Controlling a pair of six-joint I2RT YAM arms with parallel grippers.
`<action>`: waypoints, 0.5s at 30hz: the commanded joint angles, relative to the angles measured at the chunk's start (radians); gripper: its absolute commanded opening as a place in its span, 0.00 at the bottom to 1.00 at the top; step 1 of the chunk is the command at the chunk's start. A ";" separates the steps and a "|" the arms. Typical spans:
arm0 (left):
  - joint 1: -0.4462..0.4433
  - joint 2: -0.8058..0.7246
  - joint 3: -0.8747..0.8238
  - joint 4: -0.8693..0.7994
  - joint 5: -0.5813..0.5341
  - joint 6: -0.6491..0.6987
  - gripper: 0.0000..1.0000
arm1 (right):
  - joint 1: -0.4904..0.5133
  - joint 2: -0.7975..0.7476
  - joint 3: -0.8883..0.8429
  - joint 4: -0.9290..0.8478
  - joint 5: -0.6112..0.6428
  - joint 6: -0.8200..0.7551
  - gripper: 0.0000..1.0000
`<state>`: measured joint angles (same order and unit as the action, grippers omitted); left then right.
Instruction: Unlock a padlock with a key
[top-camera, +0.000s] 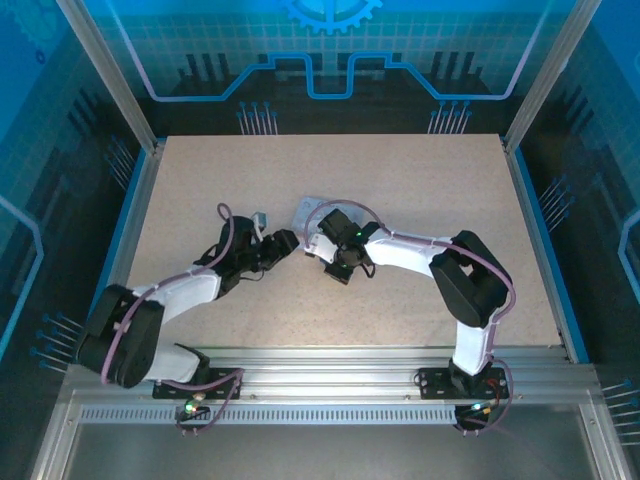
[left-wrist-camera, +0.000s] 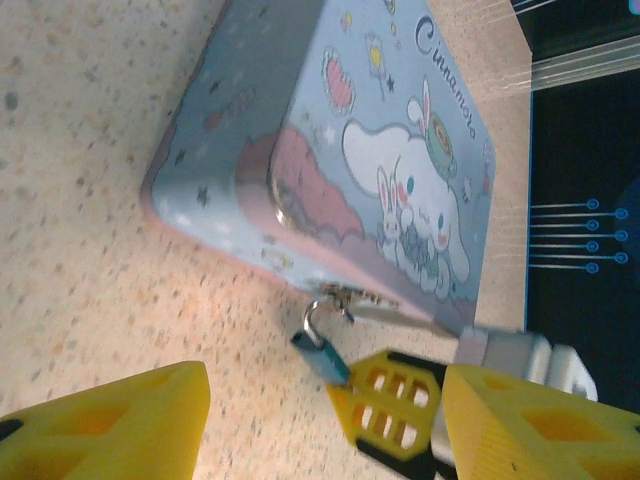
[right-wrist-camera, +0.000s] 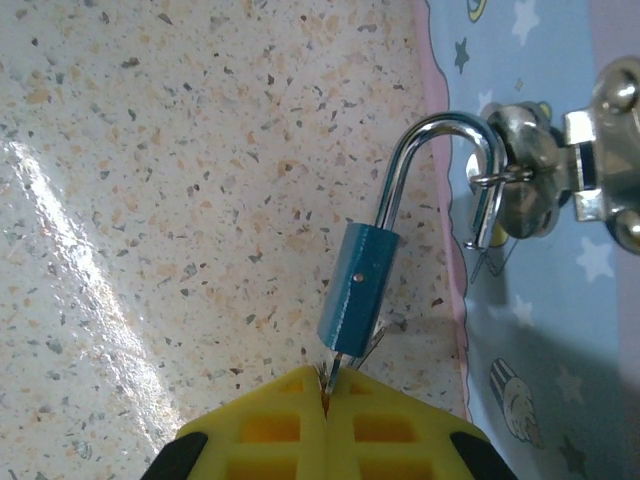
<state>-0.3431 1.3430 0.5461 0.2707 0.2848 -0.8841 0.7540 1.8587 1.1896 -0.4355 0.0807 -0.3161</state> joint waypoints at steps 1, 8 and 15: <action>0.004 -0.077 -0.038 -0.127 0.018 0.006 0.64 | 0.015 0.012 0.018 -0.022 0.014 -0.036 0.00; 0.001 -0.177 -0.060 -0.296 -0.001 0.037 0.64 | 0.018 0.012 0.016 -0.009 -0.005 -0.104 0.00; -0.002 -0.169 -0.074 -0.275 -0.001 0.027 0.64 | 0.015 0.080 0.094 -0.008 -0.036 -0.162 0.00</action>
<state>-0.3431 1.1687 0.4866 0.0132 0.2840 -0.8795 0.7544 1.8980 1.2339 -0.4358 0.0727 -0.4297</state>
